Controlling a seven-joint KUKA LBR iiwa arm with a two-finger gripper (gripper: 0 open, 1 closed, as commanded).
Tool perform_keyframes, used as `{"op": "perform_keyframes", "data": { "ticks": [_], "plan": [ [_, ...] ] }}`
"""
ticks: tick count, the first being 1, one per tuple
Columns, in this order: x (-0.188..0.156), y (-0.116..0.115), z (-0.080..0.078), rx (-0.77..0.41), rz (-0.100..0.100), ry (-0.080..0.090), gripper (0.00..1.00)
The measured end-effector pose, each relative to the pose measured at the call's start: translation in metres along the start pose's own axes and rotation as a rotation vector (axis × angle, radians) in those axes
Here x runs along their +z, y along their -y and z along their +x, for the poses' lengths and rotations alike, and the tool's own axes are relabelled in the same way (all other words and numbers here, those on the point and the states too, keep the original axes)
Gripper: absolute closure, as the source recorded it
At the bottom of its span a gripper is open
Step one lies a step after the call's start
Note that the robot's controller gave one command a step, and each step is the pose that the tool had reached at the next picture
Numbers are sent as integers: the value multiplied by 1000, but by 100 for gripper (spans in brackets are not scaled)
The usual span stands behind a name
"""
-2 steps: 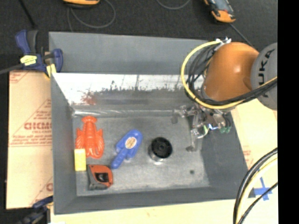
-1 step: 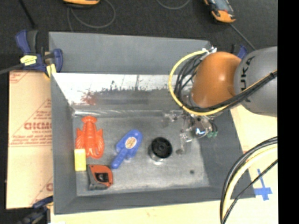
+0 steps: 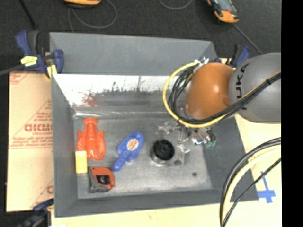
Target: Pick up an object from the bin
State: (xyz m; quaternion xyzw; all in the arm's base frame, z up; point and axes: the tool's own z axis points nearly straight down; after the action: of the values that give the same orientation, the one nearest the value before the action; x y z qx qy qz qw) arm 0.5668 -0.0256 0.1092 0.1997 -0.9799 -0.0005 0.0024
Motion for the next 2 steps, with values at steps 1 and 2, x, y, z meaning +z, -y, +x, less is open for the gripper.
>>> {"op": "perform_keyframes", "data": {
  "ticks": [1,2],
  "plan": [
    [19,-3,-13,-252,7,11,0],
    [36,4,30,-331,4,10,100]
  ]
}}
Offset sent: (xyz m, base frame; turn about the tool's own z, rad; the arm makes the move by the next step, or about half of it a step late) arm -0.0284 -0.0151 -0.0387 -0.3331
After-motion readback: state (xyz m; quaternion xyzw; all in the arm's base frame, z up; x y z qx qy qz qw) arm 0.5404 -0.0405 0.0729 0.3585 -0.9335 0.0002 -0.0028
